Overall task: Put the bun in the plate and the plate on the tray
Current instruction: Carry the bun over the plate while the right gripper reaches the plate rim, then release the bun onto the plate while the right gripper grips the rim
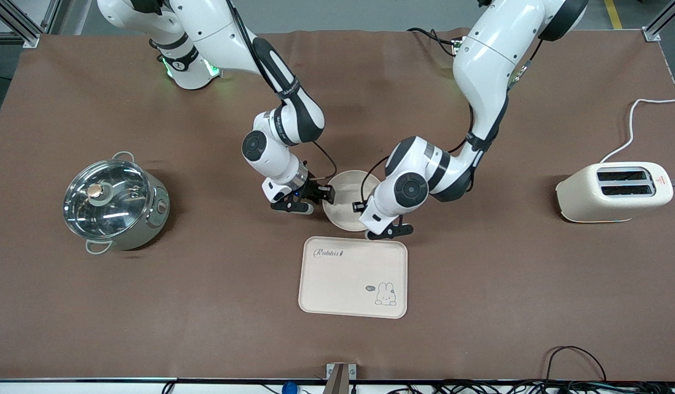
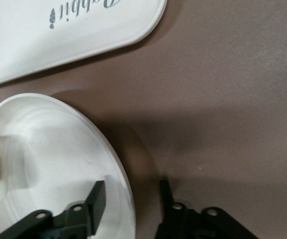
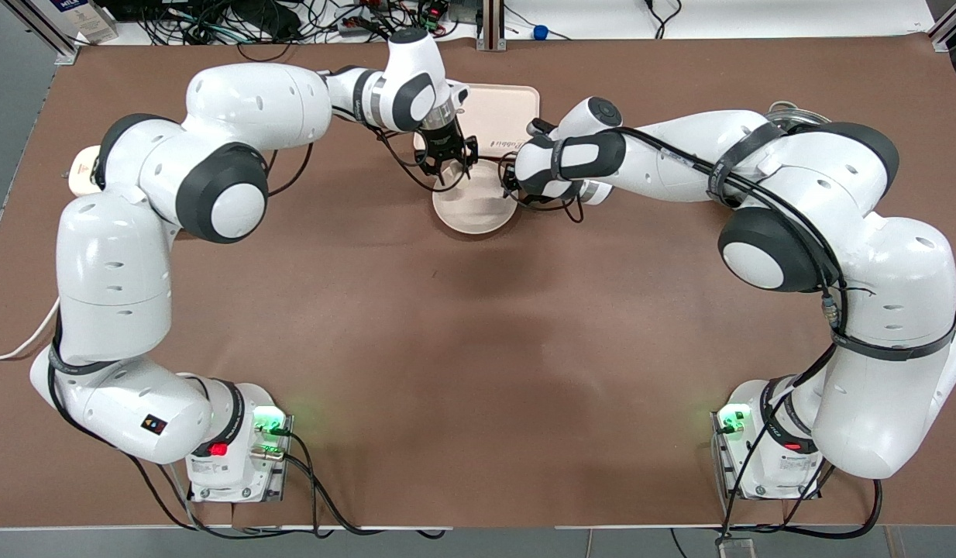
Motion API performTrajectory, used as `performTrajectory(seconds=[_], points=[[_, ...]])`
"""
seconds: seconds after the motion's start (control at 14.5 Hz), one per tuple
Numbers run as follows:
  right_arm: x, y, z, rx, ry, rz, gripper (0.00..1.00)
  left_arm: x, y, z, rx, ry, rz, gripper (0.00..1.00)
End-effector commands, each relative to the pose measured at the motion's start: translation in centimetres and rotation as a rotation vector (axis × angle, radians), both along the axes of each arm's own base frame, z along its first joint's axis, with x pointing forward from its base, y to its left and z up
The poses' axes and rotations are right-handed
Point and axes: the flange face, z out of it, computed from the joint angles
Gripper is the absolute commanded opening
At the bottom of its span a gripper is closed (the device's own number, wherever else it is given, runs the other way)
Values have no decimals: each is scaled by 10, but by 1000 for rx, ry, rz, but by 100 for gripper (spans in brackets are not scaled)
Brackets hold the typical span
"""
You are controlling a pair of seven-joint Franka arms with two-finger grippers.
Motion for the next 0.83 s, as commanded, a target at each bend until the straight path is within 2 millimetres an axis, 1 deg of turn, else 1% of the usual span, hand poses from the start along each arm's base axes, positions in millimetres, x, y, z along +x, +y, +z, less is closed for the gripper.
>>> performTrajectory(seconds=[0.0, 0.14, 0.21, 0.28, 0.34, 0.41, 0.48, 0.55, 0.69, 0.76], points=[[2, 3, 1, 2, -9, -6, 0, 2, 3, 8, -1, -1, 19, 100], [3, 1, 1, 1, -11, 0, 0, -1, -1, 8, 0, -2, 13, 100], [3, 0, 1, 1, -11, 0, 0, 4, 4, 12, 0, -8, 17, 100], [5, -2, 2, 2, -12, -5, 0, 10, 13, 27, 10, -16, 16, 100], [5, -2, 3, 3, -16, 2, 0, 21, 31, 44, 44, -34, 3, 100], [7, -4, 7, 7, -17, 4, 0, 30, 47, 67, 89, -71, -40, 100], [6, -4, 8, 7, -19, 13, 0, 39, 69, 89, 133, -97, -109, 100], [8, -4, 17, 16, -30, 16, 0, 48, 91, 111, 138, -116, -151, 100], [17, -10, 25, 24, -39, 2, 0, 67, 144, 152, 130, -148, -189, 100], [25, -15, 30, 32, -48, -11, 0, 73, 171, 179, 129, -169, -189, 100]])
